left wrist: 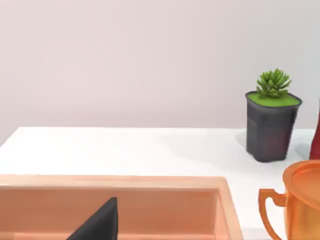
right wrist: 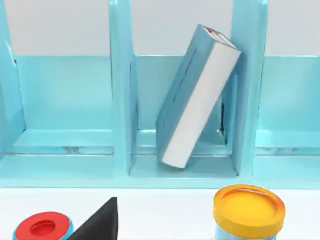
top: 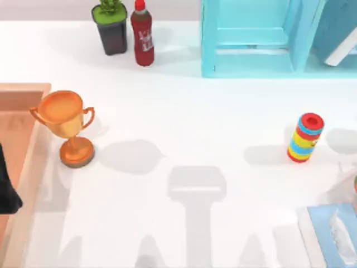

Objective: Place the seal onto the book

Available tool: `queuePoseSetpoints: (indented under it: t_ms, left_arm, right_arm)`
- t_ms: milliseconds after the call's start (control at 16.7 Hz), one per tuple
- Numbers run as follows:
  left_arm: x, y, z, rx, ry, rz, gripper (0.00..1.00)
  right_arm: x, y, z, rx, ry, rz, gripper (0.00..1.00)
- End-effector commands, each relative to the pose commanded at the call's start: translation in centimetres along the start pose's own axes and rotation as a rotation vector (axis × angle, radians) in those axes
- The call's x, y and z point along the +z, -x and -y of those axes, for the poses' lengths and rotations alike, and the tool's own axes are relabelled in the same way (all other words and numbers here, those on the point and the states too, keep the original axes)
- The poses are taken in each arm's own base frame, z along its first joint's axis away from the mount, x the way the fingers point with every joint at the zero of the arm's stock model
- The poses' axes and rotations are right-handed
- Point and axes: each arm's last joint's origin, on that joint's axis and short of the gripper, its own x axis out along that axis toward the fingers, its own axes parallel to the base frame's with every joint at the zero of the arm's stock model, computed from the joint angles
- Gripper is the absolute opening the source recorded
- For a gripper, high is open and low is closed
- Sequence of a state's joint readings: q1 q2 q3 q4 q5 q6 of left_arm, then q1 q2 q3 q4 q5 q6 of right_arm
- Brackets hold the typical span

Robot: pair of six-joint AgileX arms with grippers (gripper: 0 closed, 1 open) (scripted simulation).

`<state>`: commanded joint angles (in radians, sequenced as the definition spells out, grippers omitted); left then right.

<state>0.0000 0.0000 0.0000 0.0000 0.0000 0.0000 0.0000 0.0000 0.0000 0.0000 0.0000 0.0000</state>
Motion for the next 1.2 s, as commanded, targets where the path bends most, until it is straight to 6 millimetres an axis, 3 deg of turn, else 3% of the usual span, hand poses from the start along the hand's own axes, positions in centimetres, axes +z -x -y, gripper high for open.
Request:
queuePoseSetpoints:
  t_ms: [240, 600, 900, 1020, 1200]
  left_arm:
    - [0.0, 0.0, 0.0, 0.0, 0.0, 0.0, 1.0]
    - [0.0, 0.0, 0.0, 0.0, 0.0, 0.0, 1.0]
    - [0.0, 0.0, 0.0, 0.0, 0.0, 0.0, 1.0]
    - [0.0, 0.0, 0.0, 0.0, 0.0, 0.0, 1.0]
    - [0.0, 0.0, 0.0, 0.0, 0.0, 0.0, 1.0]
  right_arm:
    - [0.5, -0.1, 0.0, 0.001, -0.007, 0.004, 1.0]
    - [4.5, -2.5, 0.2, 0.014, -0.074, -0.001, 1.0]
    - [7.3, -9.0, 0.7, 0.028, -0.163, -0.051, 1.0]
    - [7.1, -12.6, 1.1, 0.033, -0.203, -0.079, 1.0]
    - [5.2, -18.1, 1.8, 0.038, -0.263, -0.125, 1.0]
